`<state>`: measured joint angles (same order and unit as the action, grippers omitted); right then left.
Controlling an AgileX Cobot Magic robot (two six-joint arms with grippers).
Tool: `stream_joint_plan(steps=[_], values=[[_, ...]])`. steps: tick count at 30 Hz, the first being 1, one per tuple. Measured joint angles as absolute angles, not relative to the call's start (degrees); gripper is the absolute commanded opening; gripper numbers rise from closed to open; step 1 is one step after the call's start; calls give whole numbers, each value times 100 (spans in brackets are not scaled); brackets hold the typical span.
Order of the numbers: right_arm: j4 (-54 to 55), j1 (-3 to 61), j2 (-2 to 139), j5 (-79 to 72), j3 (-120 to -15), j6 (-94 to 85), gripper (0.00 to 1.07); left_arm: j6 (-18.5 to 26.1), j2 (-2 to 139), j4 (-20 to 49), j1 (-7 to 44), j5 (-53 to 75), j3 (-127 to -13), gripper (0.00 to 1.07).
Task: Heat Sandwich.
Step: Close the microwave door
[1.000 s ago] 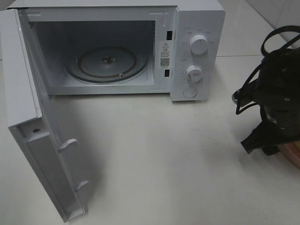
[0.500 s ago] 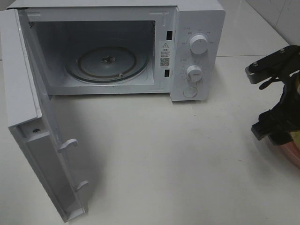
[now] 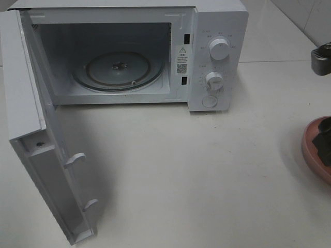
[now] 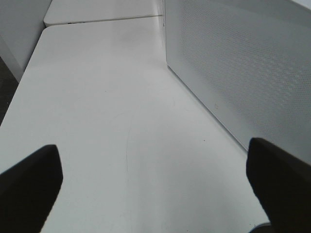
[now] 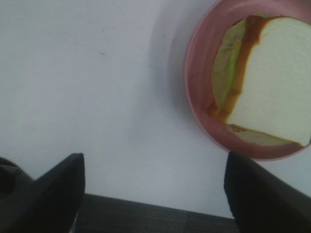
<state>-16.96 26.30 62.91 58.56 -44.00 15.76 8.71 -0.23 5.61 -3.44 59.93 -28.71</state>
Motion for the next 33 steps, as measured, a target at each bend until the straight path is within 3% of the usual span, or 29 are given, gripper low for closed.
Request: stream_joint_plan(steps=[11,25,33], values=[[-756,2630,4406,6377,-4400,699,76,871,-23,561,-344,5993,-2871,98],[-739,2630,2326,6503,-3896,596,76,871,-23,561,-344,5993,-2871,98],[-739,2086,1238,6280,-3317,544,76,871,-23,561,-344,5993,-2871,98]])
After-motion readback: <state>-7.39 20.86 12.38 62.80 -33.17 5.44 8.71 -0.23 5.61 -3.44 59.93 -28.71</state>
